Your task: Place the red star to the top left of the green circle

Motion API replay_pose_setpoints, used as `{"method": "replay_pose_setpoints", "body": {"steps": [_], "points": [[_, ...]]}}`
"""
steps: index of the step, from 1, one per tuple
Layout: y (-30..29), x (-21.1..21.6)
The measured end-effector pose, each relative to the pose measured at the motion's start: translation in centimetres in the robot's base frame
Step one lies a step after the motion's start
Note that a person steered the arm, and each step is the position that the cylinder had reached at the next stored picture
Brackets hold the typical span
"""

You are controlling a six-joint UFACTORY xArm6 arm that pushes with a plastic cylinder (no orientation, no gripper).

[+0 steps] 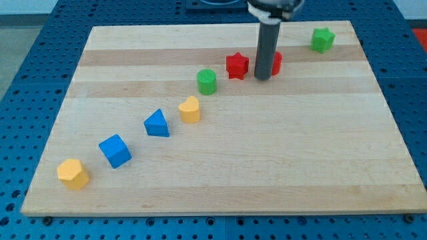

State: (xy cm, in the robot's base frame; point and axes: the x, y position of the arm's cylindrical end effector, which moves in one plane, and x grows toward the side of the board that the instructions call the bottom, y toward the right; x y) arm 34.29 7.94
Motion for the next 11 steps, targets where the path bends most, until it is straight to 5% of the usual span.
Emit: {"method": "replay_pose_setpoints", "body": {"steps": [9,11], "points": [[-20.9,-1.3],[-20.2,-1.3]]}}
